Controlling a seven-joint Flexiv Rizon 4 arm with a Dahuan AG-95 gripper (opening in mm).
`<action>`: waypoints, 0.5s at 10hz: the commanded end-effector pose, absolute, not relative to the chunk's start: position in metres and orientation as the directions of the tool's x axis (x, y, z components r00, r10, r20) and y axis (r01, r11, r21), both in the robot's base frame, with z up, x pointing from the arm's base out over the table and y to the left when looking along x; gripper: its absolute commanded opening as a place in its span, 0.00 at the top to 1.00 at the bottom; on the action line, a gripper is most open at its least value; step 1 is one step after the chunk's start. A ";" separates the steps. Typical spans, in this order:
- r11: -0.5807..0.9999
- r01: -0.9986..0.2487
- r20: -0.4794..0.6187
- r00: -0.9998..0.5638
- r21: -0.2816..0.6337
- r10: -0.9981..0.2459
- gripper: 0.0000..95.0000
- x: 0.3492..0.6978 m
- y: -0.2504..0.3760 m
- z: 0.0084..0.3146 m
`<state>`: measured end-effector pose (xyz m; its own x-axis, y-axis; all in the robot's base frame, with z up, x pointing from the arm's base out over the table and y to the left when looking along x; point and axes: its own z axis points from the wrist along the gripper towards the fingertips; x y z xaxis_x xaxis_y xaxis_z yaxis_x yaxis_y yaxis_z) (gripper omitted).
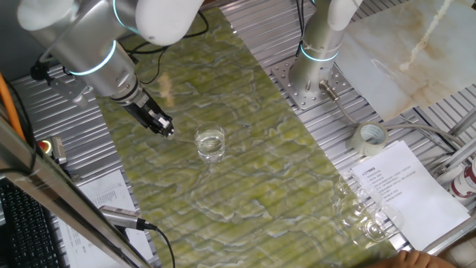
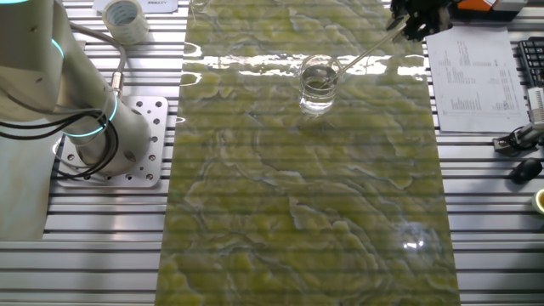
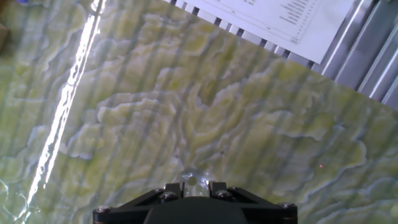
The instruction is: Stir the beaker with a glass rod
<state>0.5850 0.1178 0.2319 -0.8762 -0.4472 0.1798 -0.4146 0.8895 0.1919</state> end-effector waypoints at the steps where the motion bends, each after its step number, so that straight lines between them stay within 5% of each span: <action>1: 0.889 -0.415 0.179 -0.876 0.192 -0.447 0.80 0.585 0.119 0.231; 5: 0.891 -0.415 0.182 -0.876 0.187 -0.446 0.80 0.587 0.122 0.229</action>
